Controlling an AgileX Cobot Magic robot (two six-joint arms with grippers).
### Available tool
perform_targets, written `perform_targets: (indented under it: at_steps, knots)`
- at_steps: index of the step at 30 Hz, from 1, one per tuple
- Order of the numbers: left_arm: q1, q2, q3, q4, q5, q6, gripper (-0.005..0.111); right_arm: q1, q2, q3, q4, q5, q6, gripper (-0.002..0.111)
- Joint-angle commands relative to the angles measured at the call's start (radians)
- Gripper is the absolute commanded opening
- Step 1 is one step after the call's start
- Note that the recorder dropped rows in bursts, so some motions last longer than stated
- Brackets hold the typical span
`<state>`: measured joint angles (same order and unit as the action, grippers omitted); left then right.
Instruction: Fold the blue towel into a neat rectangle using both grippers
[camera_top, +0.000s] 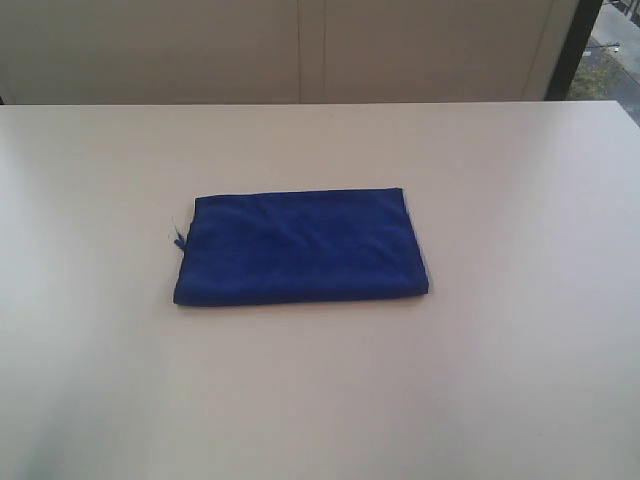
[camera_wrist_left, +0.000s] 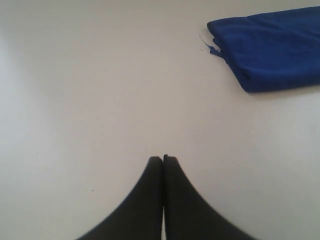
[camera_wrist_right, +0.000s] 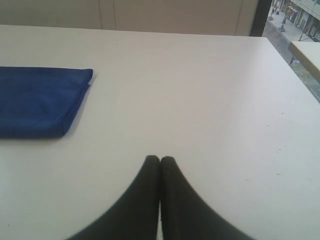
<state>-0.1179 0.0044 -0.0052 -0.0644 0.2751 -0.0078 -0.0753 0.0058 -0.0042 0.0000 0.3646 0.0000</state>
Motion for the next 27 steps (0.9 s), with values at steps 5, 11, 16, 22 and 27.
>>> perform_targets:
  at_steps: [5, 11, 16, 22, 27]
  knots:
    - [0.002, -0.004, 0.005, -0.005, 0.001, 0.008, 0.0, -0.006, -0.006, 0.004, 0.0, -0.014, 0.006, 0.0]
    - [0.028, -0.004, 0.005, -0.005, 0.003, 0.008, 0.0, -0.006, -0.006, 0.004, 0.0, -0.014, 0.006, 0.0]
    - [0.028, -0.004, 0.005, -0.005, 0.003, 0.008, 0.0, -0.006, -0.006, 0.004, 0.0, -0.014, 0.006, 0.0]
    - [0.074, -0.004, 0.005, -0.005, 0.003, 0.008, 0.0, -0.006, -0.006, 0.004, 0.0, -0.014, 0.006, 0.0]
    - [0.074, -0.004, 0.005, -0.005, 0.003, 0.008, 0.0, -0.006, -0.006, 0.004, 0.0, -0.014, 0.006, 0.0]
